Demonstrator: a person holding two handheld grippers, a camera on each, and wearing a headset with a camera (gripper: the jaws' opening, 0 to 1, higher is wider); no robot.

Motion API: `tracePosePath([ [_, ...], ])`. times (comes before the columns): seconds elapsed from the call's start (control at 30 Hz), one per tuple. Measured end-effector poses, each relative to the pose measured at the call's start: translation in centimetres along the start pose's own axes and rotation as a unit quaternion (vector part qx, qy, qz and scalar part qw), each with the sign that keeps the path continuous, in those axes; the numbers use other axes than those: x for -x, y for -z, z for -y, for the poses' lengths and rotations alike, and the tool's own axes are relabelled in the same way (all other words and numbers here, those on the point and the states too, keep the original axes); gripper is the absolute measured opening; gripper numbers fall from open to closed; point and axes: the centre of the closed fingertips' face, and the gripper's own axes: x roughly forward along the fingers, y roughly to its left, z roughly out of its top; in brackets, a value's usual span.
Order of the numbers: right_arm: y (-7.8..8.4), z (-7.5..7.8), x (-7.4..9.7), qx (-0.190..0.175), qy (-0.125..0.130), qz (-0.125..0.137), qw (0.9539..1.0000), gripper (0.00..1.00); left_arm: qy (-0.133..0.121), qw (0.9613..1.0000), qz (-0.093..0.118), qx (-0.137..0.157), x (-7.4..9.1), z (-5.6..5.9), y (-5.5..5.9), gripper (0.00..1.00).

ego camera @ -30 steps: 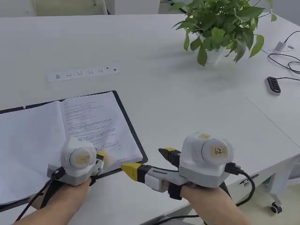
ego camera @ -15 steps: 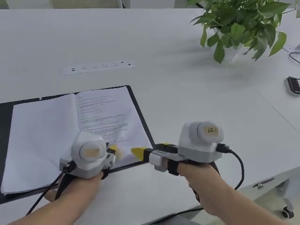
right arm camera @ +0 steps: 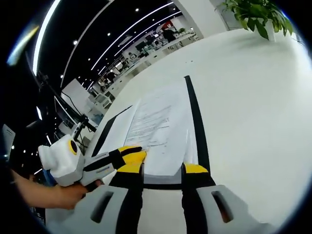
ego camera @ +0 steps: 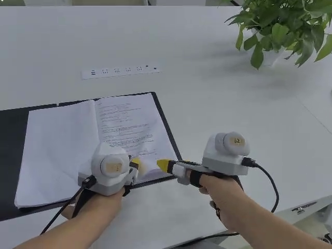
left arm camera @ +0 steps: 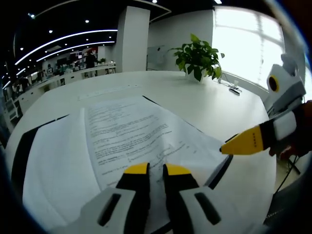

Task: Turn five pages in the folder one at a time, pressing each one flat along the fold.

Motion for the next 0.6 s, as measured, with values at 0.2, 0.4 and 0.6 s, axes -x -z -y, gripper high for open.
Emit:
tracePosePath([
  [0.2, -0.3, 1.2, 0.1, -0.031, 0.027, 0.013, 0.9991, 0.1, -0.001, 1.0, -0.001, -0.002, 0.0, 0.0, 0.0, 0.1],
  [0.4, -0.8, 1.1, 0.4, -0.022, 0.031, 0.03, 0.9988, 0.0, 0.0, 1.0, -0.004, -0.007, 0.0, 0.1, 0.0, 0.1],
  [0.6, -1.6, 0.2, 1.1, -0.008, 0.032, 0.041, 0.9986, 0.0, 0.008, 0.9993, -0.03, 0.023, 1.0, -0.1, 0.0, 0.14],
])
